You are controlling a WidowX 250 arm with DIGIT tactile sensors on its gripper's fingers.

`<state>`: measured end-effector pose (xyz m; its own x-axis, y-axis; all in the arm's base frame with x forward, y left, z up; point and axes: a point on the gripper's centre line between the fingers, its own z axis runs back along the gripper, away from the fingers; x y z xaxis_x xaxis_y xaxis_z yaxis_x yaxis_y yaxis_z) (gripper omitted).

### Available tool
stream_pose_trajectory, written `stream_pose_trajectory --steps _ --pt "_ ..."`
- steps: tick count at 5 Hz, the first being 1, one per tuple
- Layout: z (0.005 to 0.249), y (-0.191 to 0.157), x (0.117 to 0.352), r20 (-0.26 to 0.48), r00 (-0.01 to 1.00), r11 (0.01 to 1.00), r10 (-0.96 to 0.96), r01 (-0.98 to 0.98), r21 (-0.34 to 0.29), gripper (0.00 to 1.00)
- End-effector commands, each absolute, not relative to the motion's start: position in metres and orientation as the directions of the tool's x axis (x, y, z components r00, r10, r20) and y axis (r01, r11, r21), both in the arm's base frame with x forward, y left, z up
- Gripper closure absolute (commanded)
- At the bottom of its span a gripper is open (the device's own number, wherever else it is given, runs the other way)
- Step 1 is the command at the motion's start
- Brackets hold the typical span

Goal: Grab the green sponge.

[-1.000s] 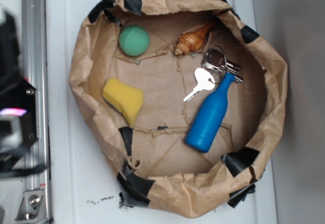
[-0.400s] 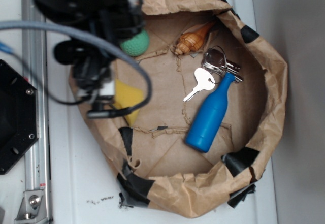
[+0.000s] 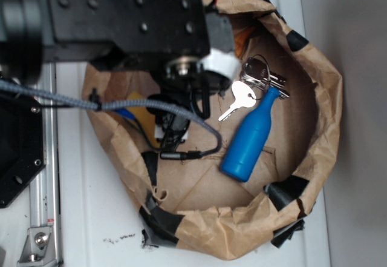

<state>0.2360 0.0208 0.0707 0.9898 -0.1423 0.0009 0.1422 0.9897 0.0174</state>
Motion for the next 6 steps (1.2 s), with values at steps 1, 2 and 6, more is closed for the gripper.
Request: stream_pose_trajectory --steps 1,2,6 --pt "0.021 0.004 0.241 -0.024 0.947 0.947 -0.319 0.320 0.036 0.00" --pt "0.010 0.019 0.236 -0.071 0.954 0.953 -0.291 0.295 0.065 0.00" --pt "0.081 0.020 0.219 0.100 0.973 0.978 -0.209 0.208 0.013 0.00"
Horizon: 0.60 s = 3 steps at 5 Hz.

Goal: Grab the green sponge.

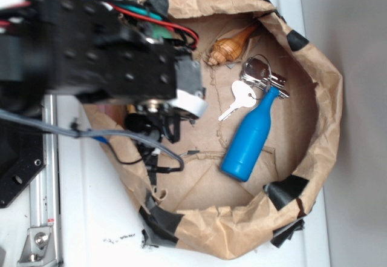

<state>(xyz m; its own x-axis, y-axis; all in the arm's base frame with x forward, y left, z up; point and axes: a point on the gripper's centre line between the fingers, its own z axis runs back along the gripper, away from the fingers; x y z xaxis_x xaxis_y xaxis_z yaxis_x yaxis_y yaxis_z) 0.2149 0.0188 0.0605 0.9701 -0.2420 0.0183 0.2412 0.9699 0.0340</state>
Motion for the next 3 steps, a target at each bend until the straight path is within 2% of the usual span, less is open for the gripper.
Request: stream_pose_trajectory --steps 1,3 --pt "0.075 0.016 0.219 0.084 0.973 0.977 -0.214 0.214 0.010 0.00" --pt "0.059 0.010 0.211 0.062 0.954 0.955 -0.295 0.291 0.057 0.00"
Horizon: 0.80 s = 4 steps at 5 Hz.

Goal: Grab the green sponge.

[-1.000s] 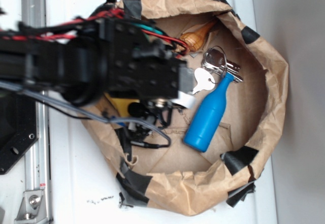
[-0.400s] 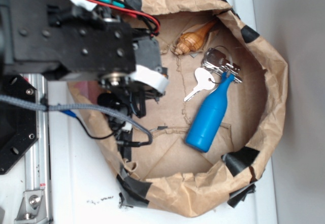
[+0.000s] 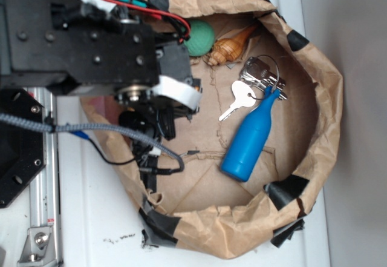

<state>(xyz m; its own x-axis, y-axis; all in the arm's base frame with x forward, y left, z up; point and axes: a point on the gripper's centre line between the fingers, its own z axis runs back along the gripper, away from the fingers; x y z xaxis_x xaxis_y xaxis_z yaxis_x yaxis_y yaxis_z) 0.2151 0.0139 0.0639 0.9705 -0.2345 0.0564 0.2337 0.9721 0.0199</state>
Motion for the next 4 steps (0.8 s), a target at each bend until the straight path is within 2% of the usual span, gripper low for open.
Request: stream_pose_trajectory --steps 1,2,3,4 --pt "0.044 0.013 0.203 0.031 0.926 0.922 -0.375 0.370 0.114 0.00" --pt "0.033 0.025 0.190 -0.031 0.924 0.917 -0.382 0.383 0.113 0.00" --pt "0.032 0.028 0.181 -0.027 0.931 0.928 -0.364 0.365 0.079 0.88" --pt "0.041 0.029 0.176 -0.003 0.936 0.933 -0.353 0.352 0.080 1.00"
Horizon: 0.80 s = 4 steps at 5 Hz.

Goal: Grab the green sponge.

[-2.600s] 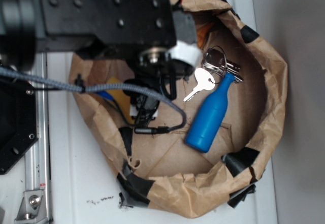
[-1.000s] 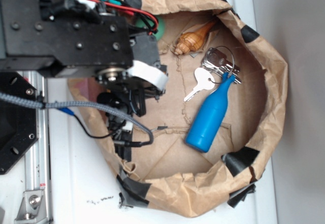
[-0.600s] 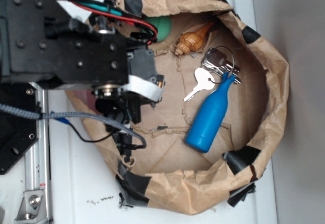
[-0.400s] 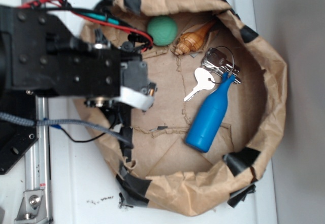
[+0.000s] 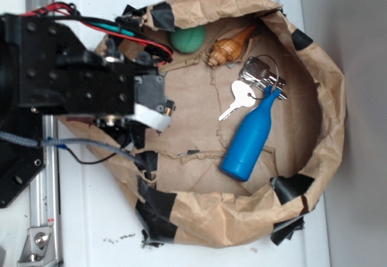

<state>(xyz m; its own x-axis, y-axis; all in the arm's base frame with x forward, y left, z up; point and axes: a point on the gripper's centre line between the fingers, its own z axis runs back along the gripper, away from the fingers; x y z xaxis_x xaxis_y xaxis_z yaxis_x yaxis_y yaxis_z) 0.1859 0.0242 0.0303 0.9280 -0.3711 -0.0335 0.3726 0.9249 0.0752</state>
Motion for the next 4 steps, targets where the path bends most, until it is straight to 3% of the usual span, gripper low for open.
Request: stream_pose_trajectory --steps 1,3,4 --pt "0.045 0.032 0.172 -0.001 0.941 0.938 -0.337 0.336 0.082 1.00" --pt "0.056 0.034 0.185 0.032 0.961 0.959 -0.276 0.273 0.077 1.00" --pt "0.067 0.026 0.209 0.068 0.972 0.972 -0.224 0.218 0.081 1.00"
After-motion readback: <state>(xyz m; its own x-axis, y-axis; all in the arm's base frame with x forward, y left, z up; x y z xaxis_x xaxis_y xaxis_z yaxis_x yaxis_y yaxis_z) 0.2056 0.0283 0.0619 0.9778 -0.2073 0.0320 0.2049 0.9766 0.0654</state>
